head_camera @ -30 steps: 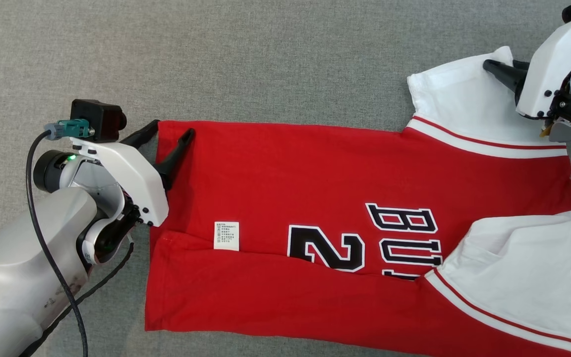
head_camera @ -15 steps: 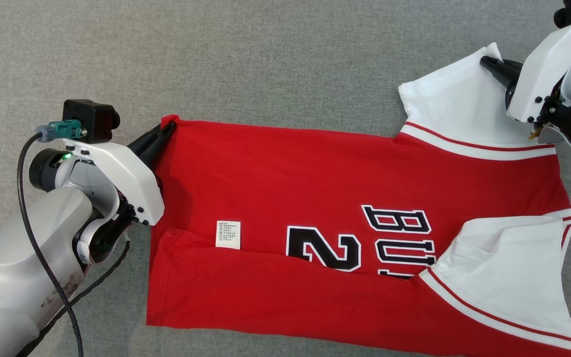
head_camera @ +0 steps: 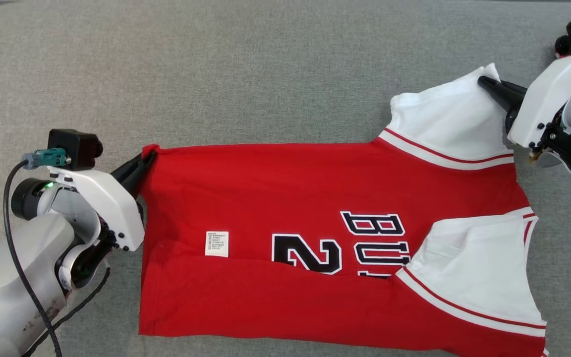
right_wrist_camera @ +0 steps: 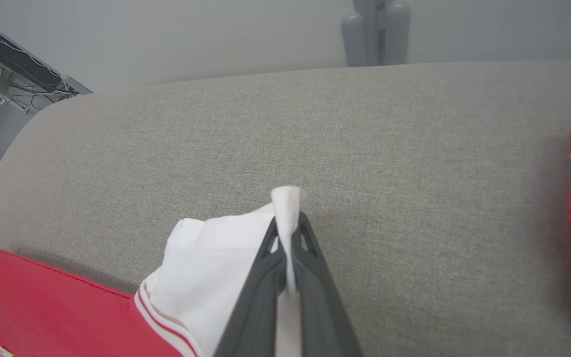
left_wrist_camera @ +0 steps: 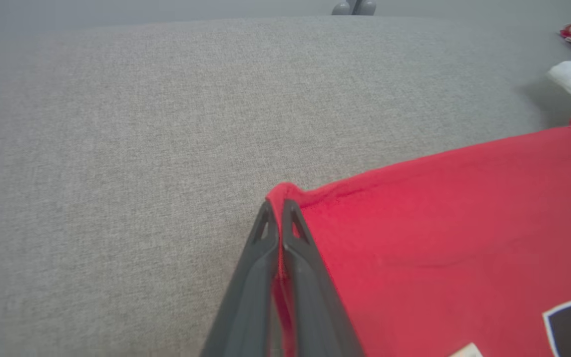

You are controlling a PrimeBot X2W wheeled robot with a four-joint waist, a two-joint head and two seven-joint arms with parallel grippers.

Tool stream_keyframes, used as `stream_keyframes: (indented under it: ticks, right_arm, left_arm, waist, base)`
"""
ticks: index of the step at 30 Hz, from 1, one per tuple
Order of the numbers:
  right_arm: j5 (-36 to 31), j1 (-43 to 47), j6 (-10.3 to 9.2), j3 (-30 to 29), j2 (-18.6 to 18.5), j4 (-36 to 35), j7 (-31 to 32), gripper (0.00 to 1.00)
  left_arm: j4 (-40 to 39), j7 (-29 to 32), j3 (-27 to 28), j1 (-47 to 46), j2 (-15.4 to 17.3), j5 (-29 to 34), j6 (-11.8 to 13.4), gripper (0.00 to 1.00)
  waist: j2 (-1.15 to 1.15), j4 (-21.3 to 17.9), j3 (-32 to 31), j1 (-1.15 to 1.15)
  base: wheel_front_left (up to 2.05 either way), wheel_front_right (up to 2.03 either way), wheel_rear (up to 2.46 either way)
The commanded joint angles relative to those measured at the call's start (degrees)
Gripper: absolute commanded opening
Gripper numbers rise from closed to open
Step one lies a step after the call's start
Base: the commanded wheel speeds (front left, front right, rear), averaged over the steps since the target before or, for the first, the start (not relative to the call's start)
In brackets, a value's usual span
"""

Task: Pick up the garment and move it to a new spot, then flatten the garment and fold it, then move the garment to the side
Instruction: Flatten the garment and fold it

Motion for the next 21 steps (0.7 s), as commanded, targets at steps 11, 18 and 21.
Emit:
stream_keyframes:
  ticks: [11, 18, 21]
  right_arm:
    - [4.5, 3.2, 0.03, 3.3, -2.7, -2.4, -3.9, 0.00]
    - [7.0, 6.1, 0.03, 5.1, -4.3, -6.4, -6.5, 0.00]
    - [8.1, 7.5, 0.03, 5.9, -5.3, -8.8, -7.6, 0.00]
  left_arm:
    - [-1.2, -1.2, -0.1, 3.4, 3.1, -0.1, 1.3, 0.00]
    - [-4.2, -1.5, -0.7, 4.8, 4.3, 0.3, 1.1, 0.00]
    - [-5.5, -1.2, -1.1, 5.7, 5.7, 0.3, 1.5, 0.00]
  waist:
    - [0.00, -3.4, -2.9, 0.00]
    - [0.00, -4.2, -5.2, 0.00]
    - [0.00, -4.8, -6.2, 0.00]
  base:
    - [0.00, 0.00, 0.00]
    - [0.00, 0.00, 0.00]
    - [0.00, 0.00, 0.00]
